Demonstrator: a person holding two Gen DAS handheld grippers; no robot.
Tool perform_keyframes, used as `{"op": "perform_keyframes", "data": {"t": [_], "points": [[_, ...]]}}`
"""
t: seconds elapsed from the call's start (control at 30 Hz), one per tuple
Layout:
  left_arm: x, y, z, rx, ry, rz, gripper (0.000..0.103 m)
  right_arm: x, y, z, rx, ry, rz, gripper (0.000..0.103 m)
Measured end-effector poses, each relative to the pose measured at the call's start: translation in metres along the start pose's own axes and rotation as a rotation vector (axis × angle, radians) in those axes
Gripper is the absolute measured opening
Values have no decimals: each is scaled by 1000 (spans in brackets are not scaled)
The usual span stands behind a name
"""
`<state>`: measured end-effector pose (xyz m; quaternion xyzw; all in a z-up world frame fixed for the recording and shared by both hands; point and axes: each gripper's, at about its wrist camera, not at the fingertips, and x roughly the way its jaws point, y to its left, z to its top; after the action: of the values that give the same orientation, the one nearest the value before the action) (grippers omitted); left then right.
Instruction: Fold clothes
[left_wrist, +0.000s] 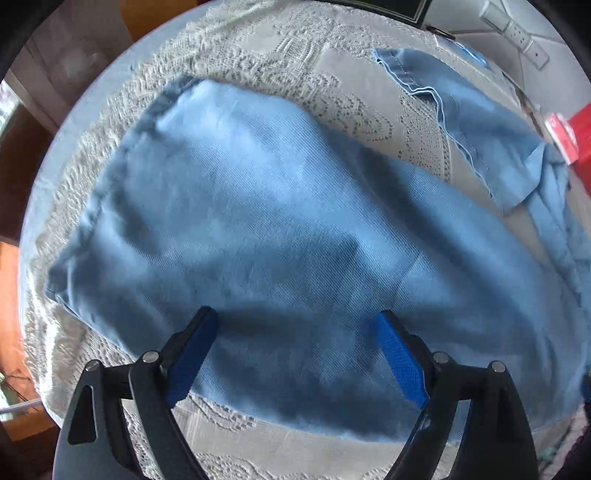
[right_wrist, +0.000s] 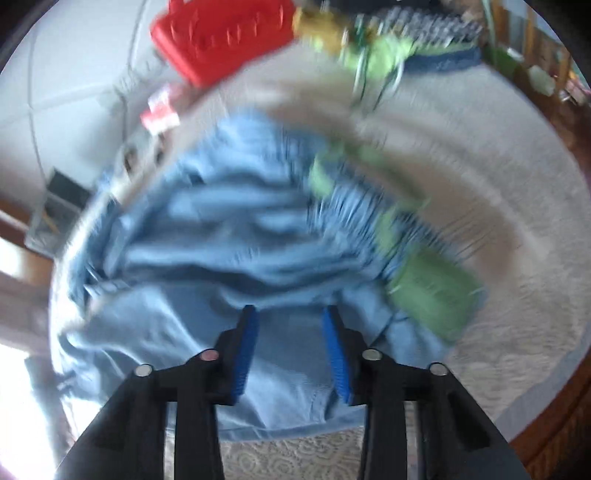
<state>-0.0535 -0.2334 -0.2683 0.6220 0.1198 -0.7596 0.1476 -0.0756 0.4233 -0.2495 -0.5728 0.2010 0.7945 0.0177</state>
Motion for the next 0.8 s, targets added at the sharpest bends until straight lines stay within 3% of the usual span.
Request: {"op": "perform_keyframes", "data": {"t": [0.1,0.2,0.3,0.33,0.37,0.4,0.53,0.57,0.67,0.8], "points": [[-3,-2,-1,-36,-17,-7,90,31,0,-10,-5,64,-53,34],[-4,-8,1,-37,-19,-1,101,18,4,-11,-8,47,-64,35],[-6,-13,6,-37,6,-9,102,6,9,-10,-12,47,-33,48],[-14,-16,9,-49,7,-24,84,2,11,-9,-14,48,-15,58],[-22,-19,12,-61,6,-41,67,-3,12,-8,-12,49,1,59],[-31,-26,15,-53,-15,-77,66,-8,13,-7,-3,53,0,58],[-66,-87,37,118,-163,-91,67,-28,11,-3,40,53,-37,13],[-67,-104,40,166,-182,-98,67,-34,10,-2,52,46,-23,10],[-57,-155,55,316,-200,-92,67,-64,18,14,29,-46,-16,10],[-15,-200,75,445,-163,33,67,-86,23,58,24,-112,10,18]]}}
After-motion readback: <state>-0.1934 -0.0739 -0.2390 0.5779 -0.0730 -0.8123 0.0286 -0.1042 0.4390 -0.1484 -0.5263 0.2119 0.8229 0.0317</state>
